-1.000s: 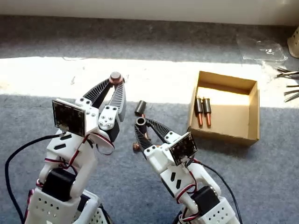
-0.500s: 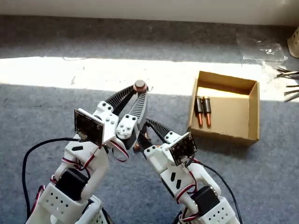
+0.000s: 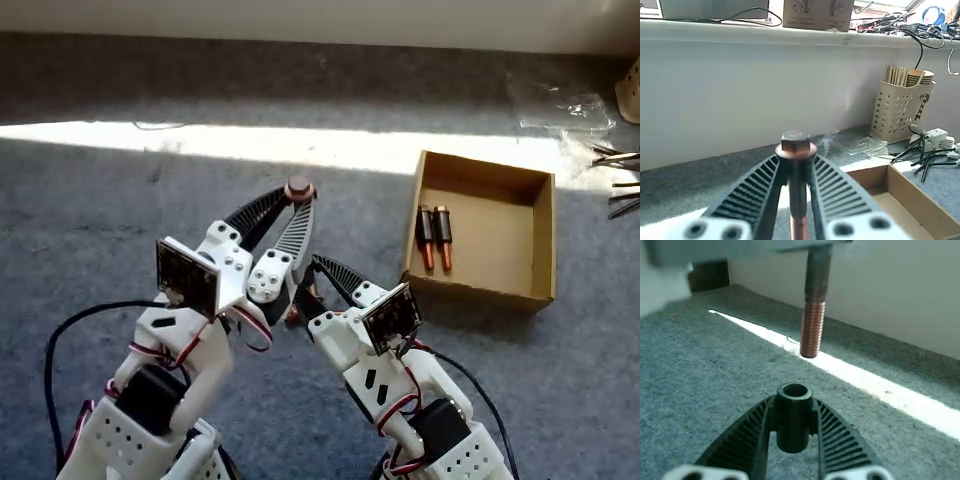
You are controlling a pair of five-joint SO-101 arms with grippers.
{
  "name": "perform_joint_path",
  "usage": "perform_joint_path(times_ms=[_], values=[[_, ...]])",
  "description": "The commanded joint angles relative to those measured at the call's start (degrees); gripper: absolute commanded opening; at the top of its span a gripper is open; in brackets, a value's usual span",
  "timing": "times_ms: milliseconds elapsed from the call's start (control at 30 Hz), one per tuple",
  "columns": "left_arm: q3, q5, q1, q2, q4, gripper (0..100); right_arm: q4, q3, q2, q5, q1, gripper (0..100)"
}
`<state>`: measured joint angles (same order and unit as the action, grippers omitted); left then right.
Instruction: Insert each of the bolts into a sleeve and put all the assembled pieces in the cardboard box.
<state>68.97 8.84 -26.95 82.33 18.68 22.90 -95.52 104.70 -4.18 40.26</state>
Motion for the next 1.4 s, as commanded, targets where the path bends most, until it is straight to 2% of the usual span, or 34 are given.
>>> perform_joint_path(times_ms=[0,233,533,767,1367], values=[[2.07,0.18,-1.36,8.13,1.05,1,-1.71,-5.85,0.66,0.53,0.13,0.5],[8.04,0.18,-1.36,16.04,0.88,1,-1.63,-5.85,0.66,0.53,0.13,0.5],[8.57,0.35,-1.45,16.13,1.14,1,-1.63,-5.85,0.66,0.53,0.13,0.5],[8.57,0.44,-3.82,16.31,5.63,1,-1.63,-5.85,0.66,0.53,0.13,0.5],[8.57,0.18,-4.0,16.22,5.45,1,-1.54,-5.85,0.66,0.53,0.13,0.5]])
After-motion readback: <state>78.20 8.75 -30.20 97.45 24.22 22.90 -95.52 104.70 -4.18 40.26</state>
